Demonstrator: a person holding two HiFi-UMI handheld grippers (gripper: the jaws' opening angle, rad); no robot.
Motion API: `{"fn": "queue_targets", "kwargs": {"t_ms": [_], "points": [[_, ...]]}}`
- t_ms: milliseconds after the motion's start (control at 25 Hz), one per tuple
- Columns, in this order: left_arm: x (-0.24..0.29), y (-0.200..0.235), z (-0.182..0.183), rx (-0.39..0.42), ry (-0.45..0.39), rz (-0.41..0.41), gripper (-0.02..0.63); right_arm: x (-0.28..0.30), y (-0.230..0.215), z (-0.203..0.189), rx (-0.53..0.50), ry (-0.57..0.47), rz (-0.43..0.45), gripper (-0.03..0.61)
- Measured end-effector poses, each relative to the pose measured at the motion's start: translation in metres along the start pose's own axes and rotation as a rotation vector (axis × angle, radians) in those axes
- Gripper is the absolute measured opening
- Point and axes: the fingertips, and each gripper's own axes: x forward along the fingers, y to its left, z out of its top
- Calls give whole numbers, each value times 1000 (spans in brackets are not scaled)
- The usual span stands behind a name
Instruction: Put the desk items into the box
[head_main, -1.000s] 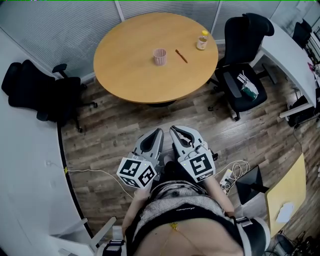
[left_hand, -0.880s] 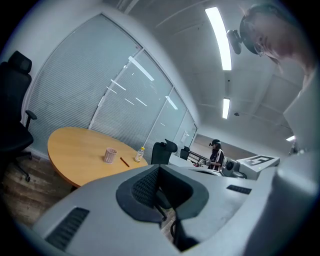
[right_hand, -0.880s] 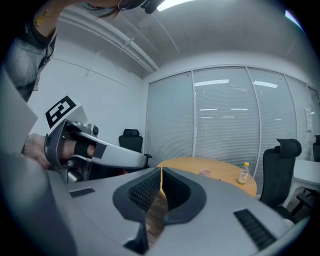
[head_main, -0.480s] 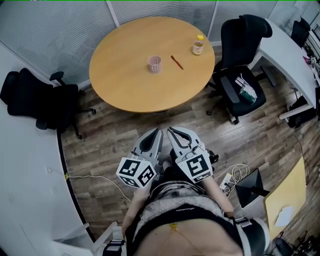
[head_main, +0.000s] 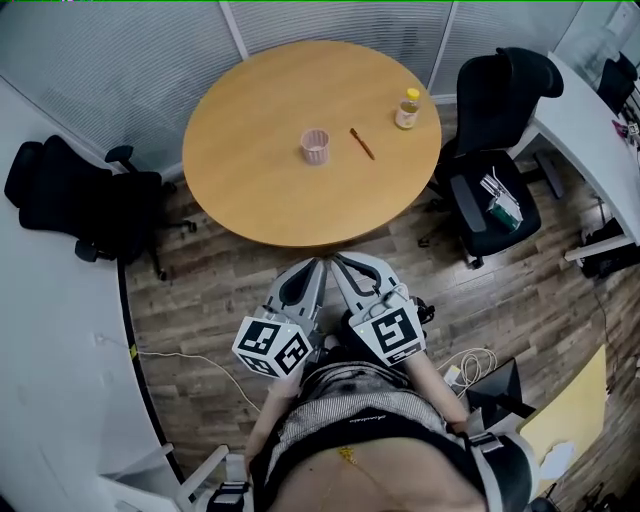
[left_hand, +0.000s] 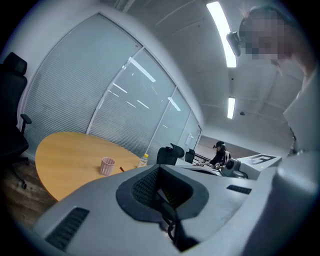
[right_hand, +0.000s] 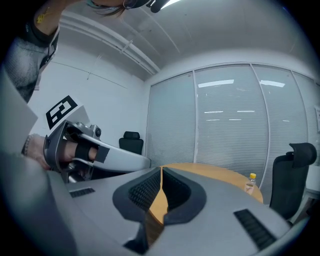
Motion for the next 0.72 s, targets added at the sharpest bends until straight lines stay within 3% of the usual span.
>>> {"fn": "queue_targets", "kwargs": {"t_ms": [360,720], "points": [[26,23,17,-15,-30,79,2,32,-22,7,-28,-3,110,25],[48,29,24,-14,-51,127,2,44,-45,11,-33,-14,144,25]]}}
